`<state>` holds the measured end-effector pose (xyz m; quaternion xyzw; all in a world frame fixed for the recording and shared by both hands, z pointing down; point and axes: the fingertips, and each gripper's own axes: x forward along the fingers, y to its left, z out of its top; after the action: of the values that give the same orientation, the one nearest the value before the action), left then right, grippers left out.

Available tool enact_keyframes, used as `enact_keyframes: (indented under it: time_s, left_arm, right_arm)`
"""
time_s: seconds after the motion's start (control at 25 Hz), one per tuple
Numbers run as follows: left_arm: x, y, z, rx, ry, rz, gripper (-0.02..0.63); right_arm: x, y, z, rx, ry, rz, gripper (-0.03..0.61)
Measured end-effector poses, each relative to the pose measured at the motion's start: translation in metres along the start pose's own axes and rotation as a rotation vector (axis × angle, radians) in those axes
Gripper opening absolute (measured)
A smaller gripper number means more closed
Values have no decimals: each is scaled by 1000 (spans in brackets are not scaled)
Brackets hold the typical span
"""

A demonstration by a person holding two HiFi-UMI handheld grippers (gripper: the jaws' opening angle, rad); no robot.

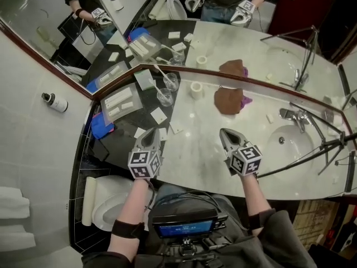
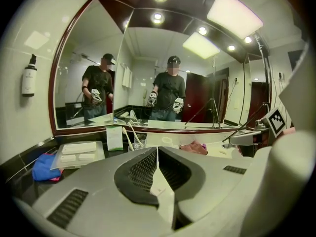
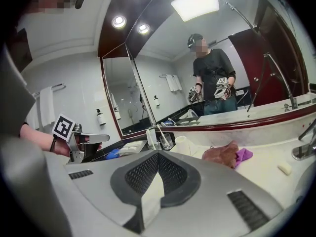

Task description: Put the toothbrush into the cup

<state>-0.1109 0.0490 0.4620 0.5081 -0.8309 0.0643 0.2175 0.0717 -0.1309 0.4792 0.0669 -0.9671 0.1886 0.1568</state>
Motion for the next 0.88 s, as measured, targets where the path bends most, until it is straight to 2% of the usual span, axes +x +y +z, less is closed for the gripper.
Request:
enact_keyframes:
  time_s: [0.4,0.64,0.88]
  left_arm:
    - [94,73,9,-99,104,-164,178]
    - [160,101,14,-81,168,-245,199]
    - [210,124,9,-150,210,-220,198]
  right_arm:
    - [10,6,-27,123,-40,-216,11]
    - [20,24,-47,207,-84,-318,11]
    - [17,35,-70,252,-85,-398,11]
